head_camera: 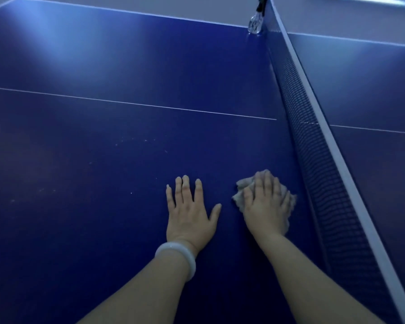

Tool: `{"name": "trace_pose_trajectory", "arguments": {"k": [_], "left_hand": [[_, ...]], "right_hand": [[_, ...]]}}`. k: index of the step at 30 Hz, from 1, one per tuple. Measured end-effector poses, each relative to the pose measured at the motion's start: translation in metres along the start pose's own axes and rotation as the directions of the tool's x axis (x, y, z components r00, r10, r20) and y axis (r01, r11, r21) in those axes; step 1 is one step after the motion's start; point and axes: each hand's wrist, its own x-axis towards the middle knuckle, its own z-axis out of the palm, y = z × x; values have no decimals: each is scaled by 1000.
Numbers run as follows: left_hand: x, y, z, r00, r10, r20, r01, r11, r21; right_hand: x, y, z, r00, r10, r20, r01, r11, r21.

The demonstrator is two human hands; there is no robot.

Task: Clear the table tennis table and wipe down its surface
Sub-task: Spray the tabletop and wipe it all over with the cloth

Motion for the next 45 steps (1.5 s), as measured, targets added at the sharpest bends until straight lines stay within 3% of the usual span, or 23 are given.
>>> {"name": "trace_pose_trajectory", "arguments": {"k": [3,6,8,15,19,21,24,26,28,30,33,35,37,41,43,45], "left_hand": [[-1,-4,-6,1000,3,-21,-6,991,-130],[-9,-16,-19,996,28,-87,-61,911,-408],[-29,-36,-26,992,55,-112,-100,884,-457],[-124,-140,-33,999,28,27,-25,996,-88],[-134,-153,-34,997,53,56,-56,997,46],[-132,-151,-33,996,56,64,-58,998,37],[-133,-153,-32,997,54,58,-58,996,63],[-133,-153,-33,997,46,59,-49,998,50],[-132,-152,-34,997,45,61,-48,998,44],[-132,-153,-33,997,49,59,-53,996,65],[-132,-153,-31,997,46,58,-50,996,69],[-132,-153,-31,997,48,65,-52,997,63],[-132,-152,-33,996,45,73,-49,997,58],[-132,-150,-35,996,40,81,-47,995,84],[-132,-149,-35,996,36,80,-42,997,72],[-132,-150,-35,996,34,87,-39,997,65]], "right_hand": [[-34,-28,8,994,-104,18,104,995,2],[-38,-31,7,993,-117,18,117,993,12],[-35,-29,6,992,-125,21,124,992,27],[-35,-31,5,994,-104,25,104,995,10],[-59,-61,8,1000,30,9,-30,998,46],[-88,-92,19,989,-151,-7,151,988,40],[-108,-122,32,825,-557,92,559,829,6],[-77,-114,25,773,-619,137,627,779,-20],[-39,-87,15,875,-470,116,475,880,-22],[-18,-47,5,978,-189,84,188,982,23],[-44,-19,4,998,54,24,-55,998,22],[-81,-43,14,999,25,-20,-25,999,-27],[-108,-78,24,990,-137,27,138,990,-43],[-95,-107,22,878,-462,125,471,880,-56],[-76,-84,16,884,-439,159,449,893,-37],[-77,-45,14,958,-265,112,270,962,-35]]}}
